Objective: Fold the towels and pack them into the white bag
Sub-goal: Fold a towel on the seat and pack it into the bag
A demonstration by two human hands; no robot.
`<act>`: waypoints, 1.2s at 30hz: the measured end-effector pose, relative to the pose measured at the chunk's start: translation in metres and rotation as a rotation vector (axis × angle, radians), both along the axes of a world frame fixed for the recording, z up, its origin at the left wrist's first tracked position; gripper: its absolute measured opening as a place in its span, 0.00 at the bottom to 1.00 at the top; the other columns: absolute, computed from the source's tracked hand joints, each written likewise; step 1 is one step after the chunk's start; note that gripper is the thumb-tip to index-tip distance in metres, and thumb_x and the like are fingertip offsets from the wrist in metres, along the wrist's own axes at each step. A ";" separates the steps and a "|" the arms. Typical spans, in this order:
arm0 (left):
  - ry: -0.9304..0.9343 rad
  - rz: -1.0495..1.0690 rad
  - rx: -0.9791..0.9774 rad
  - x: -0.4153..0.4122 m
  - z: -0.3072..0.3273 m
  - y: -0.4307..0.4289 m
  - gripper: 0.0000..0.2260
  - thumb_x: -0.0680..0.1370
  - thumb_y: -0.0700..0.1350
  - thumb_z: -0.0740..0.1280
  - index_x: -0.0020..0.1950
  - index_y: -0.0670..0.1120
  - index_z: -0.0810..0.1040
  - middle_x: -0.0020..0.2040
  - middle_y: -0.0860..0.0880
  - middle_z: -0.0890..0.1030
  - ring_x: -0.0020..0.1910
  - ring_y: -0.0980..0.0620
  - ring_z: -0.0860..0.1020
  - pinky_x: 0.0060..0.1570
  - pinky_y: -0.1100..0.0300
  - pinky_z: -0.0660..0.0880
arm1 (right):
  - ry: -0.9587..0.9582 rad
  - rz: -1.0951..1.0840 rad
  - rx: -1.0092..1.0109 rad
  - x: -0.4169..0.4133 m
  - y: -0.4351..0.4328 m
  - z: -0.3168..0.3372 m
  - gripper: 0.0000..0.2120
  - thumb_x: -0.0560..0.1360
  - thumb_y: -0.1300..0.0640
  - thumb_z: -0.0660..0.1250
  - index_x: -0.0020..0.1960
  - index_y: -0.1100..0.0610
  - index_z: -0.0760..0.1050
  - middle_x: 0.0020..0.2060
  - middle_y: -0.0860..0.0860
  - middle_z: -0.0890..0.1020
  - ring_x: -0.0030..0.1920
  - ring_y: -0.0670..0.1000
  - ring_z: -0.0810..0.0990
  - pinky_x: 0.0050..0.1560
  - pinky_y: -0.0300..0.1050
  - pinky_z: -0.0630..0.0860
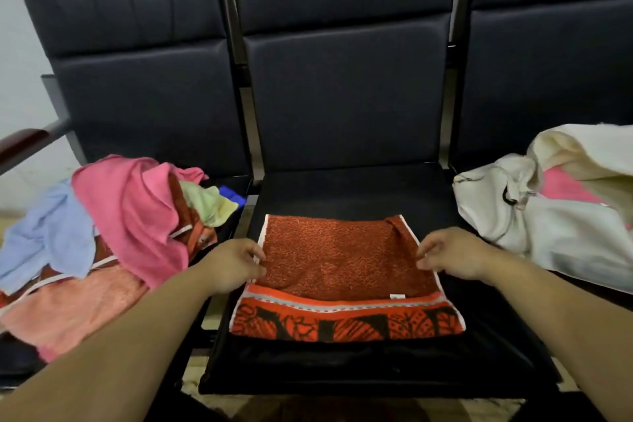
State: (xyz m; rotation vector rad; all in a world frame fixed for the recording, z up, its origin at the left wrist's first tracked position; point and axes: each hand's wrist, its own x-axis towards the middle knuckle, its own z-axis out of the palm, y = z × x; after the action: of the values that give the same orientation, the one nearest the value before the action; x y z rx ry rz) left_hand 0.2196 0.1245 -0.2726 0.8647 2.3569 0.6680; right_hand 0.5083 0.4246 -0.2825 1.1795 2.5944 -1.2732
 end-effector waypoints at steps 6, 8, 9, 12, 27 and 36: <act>0.157 0.071 0.138 -0.011 -0.013 0.043 0.14 0.77 0.48 0.74 0.61 0.53 0.77 0.53 0.51 0.77 0.51 0.52 0.78 0.46 0.61 0.72 | 0.188 -0.182 0.067 -0.039 0.019 -0.017 0.09 0.71 0.52 0.78 0.50 0.47 0.82 0.46 0.48 0.85 0.47 0.49 0.83 0.57 0.49 0.78; 0.217 0.097 0.162 -0.021 -0.020 0.057 0.17 0.77 0.49 0.74 0.64 0.52 0.77 0.56 0.49 0.77 0.54 0.49 0.78 0.52 0.57 0.74 | 0.205 -0.192 0.057 -0.049 0.025 -0.024 0.10 0.72 0.52 0.77 0.52 0.48 0.82 0.47 0.48 0.85 0.48 0.48 0.83 0.56 0.49 0.79; 0.249 0.119 0.167 -0.029 -0.024 0.062 0.18 0.77 0.49 0.74 0.65 0.51 0.77 0.56 0.48 0.77 0.55 0.48 0.79 0.55 0.55 0.75 | 0.212 -0.196 0.046 -0.052 0.027 -0.027 0.09 0.73 0.52 0.77 0.52 0.48 0.82 0.47 0.47 0.85 0.47 0.47 0.83 0.55 0.48 0.78; 0.327 0.153 0.143 -0.044 -0.028 0.073 0.18 0.78 0.49 0.72 0.67 0.50 0.77 0.55 0.48 0.78 0.54 0.49 0.78 0.58 0.54 0.74 | 0.237 -0.224 0.002 -0.060 0.033 -0.032 0.07 0.74 0.54 0.76 0.49 0.46 0.81 0.45 0.47 0.84 0.46 0.46 0.83 0.50 0.42 0.77; 0.310 0.241 0.215 -0.064 -0.053 0.082 0.07 0.80 0.40 0.68 0.55 0.51 0.77 0.42 0.53 0.78 0.43 0.50 0.79 0.47 0.56 0.73 | 0.454 -0.656 -0.032 -0.074 0.058 -0.049 0.11 0.74 0.63 0.73 0.43 0.48 0.79 0.42 0.50 0.85 0.47 0.53 0.84 0.56 0.52 0.82; 0.341 0.227 0.185 -0.057 -0.048 0.080 0.07 0.80 0.41 0.67 0.57 0.51 0.78 0.44 0.54 0.78 0.45 0.51 0.77 0.49 0.57 0.71 | 0.451 -0.602 0.047 -0.071 0.056 -0.045 0.05 0.76 0.63 0.71 0.47 0.53 0.81 0.39 0.46 0.83 0.48 0.52 0.83 0.56 0.47 0.79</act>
State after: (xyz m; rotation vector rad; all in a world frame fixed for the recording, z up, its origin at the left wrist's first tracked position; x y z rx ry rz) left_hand 0.1627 0.2047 -0.3205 0.8510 2.7622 0.9027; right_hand 0.4373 0.4806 -0.3278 1.9936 2.6523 -1.7594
